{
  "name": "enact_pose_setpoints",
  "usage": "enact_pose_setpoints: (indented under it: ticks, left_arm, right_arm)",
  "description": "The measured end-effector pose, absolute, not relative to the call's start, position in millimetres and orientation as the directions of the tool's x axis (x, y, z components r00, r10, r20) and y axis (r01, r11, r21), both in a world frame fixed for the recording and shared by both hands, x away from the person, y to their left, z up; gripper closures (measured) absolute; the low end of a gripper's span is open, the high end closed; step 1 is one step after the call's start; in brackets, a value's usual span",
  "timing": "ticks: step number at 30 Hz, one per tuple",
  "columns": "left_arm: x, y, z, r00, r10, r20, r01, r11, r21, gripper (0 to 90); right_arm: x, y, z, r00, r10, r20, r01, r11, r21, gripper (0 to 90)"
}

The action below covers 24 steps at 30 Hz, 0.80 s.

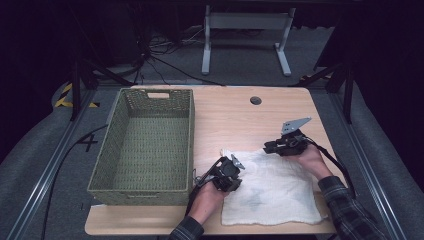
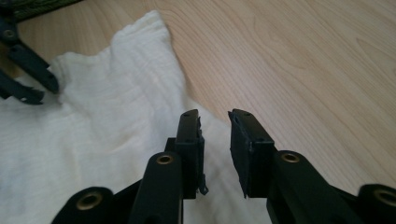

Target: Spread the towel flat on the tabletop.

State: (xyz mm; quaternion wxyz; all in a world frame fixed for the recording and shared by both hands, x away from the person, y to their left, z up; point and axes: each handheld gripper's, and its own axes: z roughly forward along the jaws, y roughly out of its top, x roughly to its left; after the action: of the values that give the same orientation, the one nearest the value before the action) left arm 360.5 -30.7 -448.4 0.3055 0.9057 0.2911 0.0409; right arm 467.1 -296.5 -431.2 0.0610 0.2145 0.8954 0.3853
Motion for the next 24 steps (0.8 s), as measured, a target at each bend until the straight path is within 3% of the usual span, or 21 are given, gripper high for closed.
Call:
enact_pose_setpoints:
  ticks: [8,10,13,14,15,24]
  left_arm:
    - [360,-30,-450,0.828,0.551,-0.107,0.504,-0.646,0.574,77.5]
    - [360,-30,-450,0.829,0.549,-0.108,0.503,-0.646,0.574,78.3]
    - [359,-32,-450,0.825,0.558,-0.093,0.502,-0.647,0.574,79.3]
    - [359,-32,-450,0.825,0.558,-0.093,0.502,-0.647,0.574,79.5]
    - [359,-31,-450,0.824,0.559,-0.094,0.503,-0.645,0.574,79.6]
    - [360,-31,-450,0.826,0.555,-0.101,0.504,-0.646,0.573,79.8]
  right_arm:
    - [485,-281,-448,-0.912,0.407,0.047,0.326,0.653,0.684,63.9]
    - [485,-278,-452,-0.919,0.393,0.040,0.317,0.673,0.668,67.0]
    - [482,-275,-453,-0.927,0.372,0.040,0.303,0.682,0.665,80.2]
    - [482,-275,-453,-0.927,0.372,0.040,0.303,0.682,0.665,80.2]
    - [482,-275,-453,-0.932,0.361,0.045,0.298,0.686,0.664,87.0]
    - [495,-284,-444,-0.896,0.445,-0.010,0.319,0.656,0.684,88.4]
